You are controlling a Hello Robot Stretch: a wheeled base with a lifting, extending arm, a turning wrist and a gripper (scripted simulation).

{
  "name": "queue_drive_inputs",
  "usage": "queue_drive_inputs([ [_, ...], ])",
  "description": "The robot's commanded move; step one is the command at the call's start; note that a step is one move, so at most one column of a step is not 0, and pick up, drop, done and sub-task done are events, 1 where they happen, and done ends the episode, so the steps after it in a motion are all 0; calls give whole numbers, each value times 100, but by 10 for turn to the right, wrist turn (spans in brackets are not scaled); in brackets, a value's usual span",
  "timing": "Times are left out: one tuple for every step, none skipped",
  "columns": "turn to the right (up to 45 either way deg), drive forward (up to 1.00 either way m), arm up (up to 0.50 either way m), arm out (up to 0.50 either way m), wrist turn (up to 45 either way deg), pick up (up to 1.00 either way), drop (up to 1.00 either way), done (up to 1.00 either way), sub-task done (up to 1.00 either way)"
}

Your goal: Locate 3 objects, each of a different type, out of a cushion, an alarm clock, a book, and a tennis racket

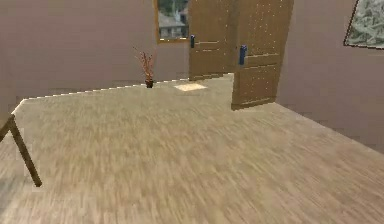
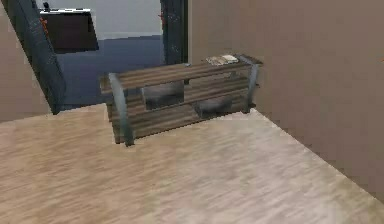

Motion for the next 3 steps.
queue_drive_inputs([
  [0, 100, 0, 0, 0, 0, 0, 0, 0],
  [30, 0, 0, 0, 0, 0, 0, 0, 0],
  [0, 100, 0, 0, 0, 0, 0, 0, 0],
])
